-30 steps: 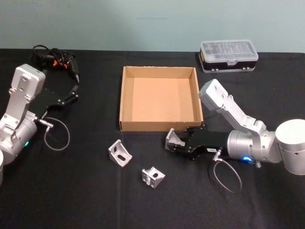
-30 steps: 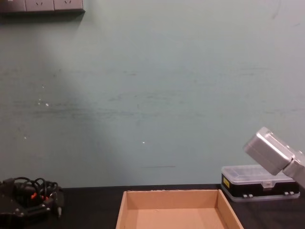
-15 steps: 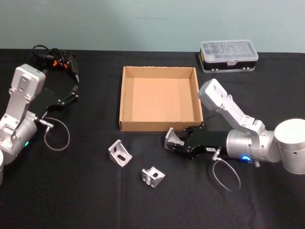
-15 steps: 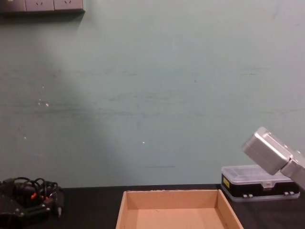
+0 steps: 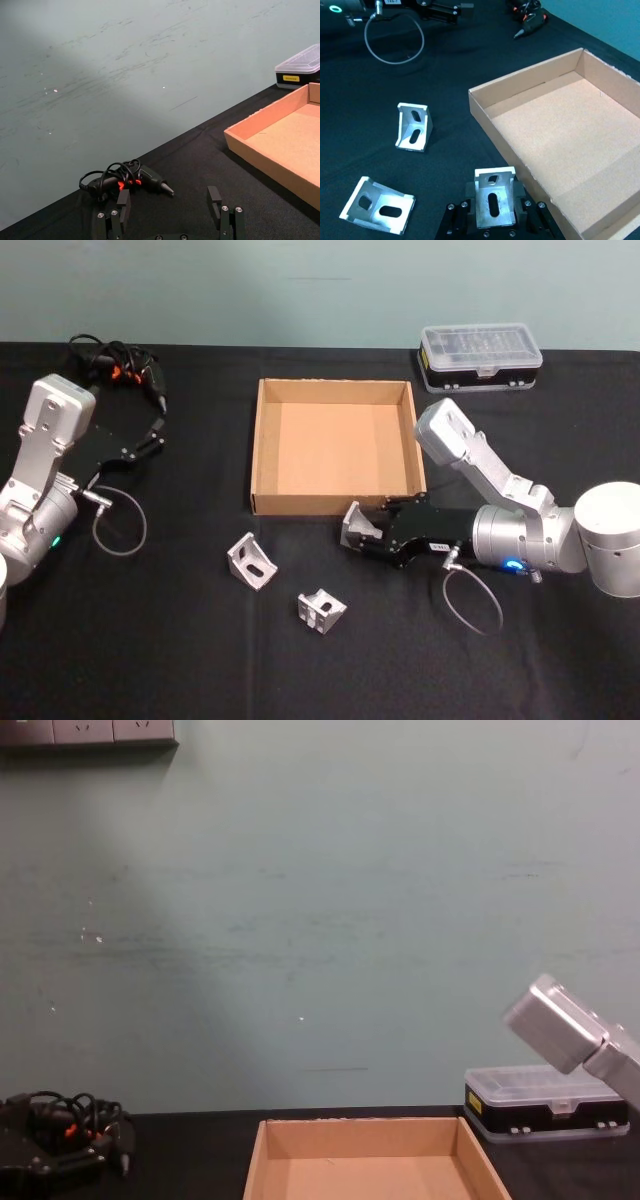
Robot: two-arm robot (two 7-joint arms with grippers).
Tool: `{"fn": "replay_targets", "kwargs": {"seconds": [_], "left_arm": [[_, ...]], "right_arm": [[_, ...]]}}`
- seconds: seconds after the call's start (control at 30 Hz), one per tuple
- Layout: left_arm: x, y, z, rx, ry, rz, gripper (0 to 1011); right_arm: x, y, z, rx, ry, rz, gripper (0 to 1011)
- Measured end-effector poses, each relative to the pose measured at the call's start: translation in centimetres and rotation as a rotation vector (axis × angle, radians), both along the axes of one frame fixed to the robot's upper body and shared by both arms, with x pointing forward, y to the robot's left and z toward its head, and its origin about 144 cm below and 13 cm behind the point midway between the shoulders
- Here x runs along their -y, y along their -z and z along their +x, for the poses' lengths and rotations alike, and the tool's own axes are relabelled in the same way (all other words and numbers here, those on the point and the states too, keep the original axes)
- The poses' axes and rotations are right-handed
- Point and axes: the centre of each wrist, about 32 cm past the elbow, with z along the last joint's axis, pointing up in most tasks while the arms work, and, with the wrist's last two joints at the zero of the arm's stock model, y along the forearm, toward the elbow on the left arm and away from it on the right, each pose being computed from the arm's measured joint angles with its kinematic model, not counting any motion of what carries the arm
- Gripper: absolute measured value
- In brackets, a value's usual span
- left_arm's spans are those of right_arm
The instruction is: Use one hand to pick up the angle iron from the table and place it into the box.
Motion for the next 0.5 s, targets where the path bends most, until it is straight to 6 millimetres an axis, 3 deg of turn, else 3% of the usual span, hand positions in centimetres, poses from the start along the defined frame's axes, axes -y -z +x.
{"fn": "replay_targets", "kwargs": {"seconds": [0.5], "left_arm": [[0.0,0.0,0.0,0.0,0.0,0.0,1000]], "right_arm": [[0.0,-1.2,0.3,-0.004,-0.066,0.074,446]]}}
